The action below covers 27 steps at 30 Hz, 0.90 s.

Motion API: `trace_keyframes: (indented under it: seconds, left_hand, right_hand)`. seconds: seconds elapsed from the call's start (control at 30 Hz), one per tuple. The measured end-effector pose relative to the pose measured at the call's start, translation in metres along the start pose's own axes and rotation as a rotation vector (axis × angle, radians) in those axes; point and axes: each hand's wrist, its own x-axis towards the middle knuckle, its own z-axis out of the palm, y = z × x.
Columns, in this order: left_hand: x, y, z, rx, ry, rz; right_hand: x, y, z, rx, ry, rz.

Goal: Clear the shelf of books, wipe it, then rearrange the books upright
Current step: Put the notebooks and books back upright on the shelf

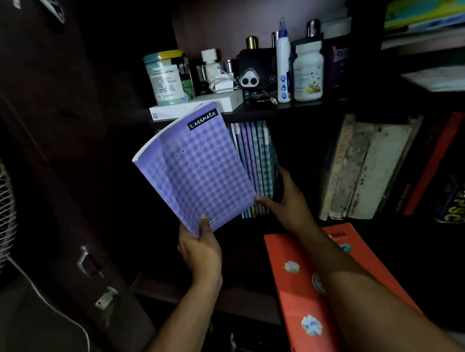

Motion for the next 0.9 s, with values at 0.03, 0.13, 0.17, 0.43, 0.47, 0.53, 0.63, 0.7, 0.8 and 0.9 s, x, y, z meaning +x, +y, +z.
trace_keyframes:
  seconds: [0.03,0.13,0.17,0.43,0.47,0.53,0.63,0.7,0.8,0.9]
  left_hand:
    - [0.000,0.000,0.000,-0.005,-0.006,-0.003]
    - [0.000,0.000,-0.002,-0.031,-0.001,-0.012]
    - [0.000,0.002,-0.001,-0.044,0.001,-0.025]
    - [-0.001,0.005,-0.001,-0.092,0.019,-0.043]
    - [-0.002,0.006,-0.002,-0.093,0.015,-0.035]
    - [-0.006,0.011,-0.001,-0.093,0.000,-0.013]
    - [-0.014,0.016,-0.002,-0.040,-0.033,0.087]
    - [-0.019,0.018,-0.003,0.047,-0.051,0.192]
    - [-0.022,0.016,-0.003,0.120,-0.112,0.316]
    - [-0.022,0.012,-0.003,0.201,-0.166,0.421]
  right_hand:
    - [0.000,0.000,0.000,0.001,-0.001,0.006]
    - [-0.001,-0.003,0.000,-0.004,-0.008,-0.003]
    - [-0.001,-0.004,0.000,-0.014,-0.008,-0.016]
    - [-0.006,-0.016,-0.004,-0.088,0.098,-0.033]
    - [-0.006,-0.018,-0.006,-0.091,0.137,-0.010]
    - [-0.006,-0.019,-0.010,-0.099,0.202,0.014]
    - [-0.006,-0.019,-0.012,-0.119,0.268,0.034]
    - [-0.006,-0.019,-0.012,-0.107,0.270,0.052]
    - [-0.007,-0.020,-0.012,-0.051,0.238,0.065]
    - [-0.009,-0.024,-0.010,-0.067,0.220,0.076]
